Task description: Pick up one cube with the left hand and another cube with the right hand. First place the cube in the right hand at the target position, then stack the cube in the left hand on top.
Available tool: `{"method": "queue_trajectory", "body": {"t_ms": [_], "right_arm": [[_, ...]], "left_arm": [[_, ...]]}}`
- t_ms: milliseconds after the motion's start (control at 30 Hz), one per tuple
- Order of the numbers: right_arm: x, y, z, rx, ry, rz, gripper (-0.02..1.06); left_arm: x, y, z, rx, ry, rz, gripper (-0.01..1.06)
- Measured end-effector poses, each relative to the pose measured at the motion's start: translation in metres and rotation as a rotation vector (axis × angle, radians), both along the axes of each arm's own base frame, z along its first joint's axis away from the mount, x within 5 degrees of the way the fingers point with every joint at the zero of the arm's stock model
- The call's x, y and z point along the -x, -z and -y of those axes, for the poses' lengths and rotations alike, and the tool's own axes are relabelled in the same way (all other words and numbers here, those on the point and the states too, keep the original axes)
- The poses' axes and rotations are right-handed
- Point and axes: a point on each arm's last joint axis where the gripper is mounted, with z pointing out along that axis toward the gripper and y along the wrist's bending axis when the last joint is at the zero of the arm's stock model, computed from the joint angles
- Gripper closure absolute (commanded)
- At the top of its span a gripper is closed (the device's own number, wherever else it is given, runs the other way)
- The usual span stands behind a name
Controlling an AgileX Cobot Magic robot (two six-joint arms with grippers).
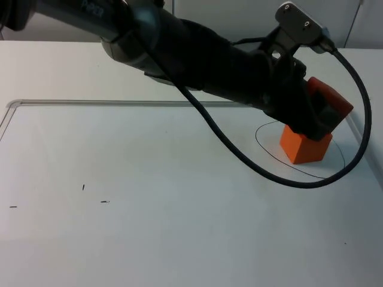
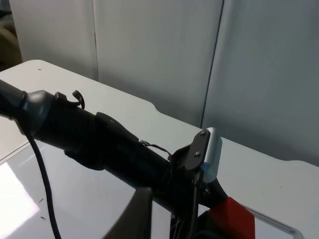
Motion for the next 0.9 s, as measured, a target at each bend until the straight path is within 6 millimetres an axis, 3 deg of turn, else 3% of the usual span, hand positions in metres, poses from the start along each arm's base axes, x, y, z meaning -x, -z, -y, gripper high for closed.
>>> {"method": "queue_trajectory", "body": {"t_ms": [900], "right_arm": [[0.0, -0.001, 0.0, -0.005, -0.001, 0.009, 0.1]], "left_arm": [[-0.005, 0.01, 0.0, -0.005, 0.01, 0.007, 1.02]]}}
